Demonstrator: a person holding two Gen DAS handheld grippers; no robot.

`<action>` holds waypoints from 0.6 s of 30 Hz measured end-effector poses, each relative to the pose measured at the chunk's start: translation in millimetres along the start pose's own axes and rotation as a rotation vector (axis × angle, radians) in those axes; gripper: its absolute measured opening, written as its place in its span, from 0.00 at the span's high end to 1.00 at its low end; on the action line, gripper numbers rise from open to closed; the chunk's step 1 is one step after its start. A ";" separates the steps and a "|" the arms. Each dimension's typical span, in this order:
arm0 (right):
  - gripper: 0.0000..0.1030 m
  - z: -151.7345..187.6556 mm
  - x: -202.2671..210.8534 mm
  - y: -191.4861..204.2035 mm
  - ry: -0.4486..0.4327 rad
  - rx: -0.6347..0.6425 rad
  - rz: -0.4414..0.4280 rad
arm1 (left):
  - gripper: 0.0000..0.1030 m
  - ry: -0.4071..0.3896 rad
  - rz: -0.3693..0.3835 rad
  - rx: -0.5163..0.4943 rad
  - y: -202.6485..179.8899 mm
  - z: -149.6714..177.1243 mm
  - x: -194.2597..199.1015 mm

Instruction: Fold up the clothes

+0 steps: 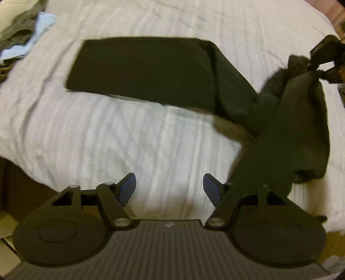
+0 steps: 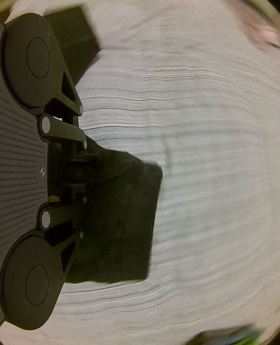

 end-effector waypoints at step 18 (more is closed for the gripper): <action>0.97 10.4 47.9 -274.6 -0.164 -0.558 -0.029 | 0.34 0.087 0.469 -0.367 -103.7 56.8 -91.3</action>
Point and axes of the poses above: each gripper's, at about its wrist camera, not at the fingertips, and x roughly against the way its jaws point, y to its left, z to its underside, the point moved 4 cm from there along -x, roughly the way its jaws point, and after that the axes turned 15 degrees about z, right-handed, at the moved point
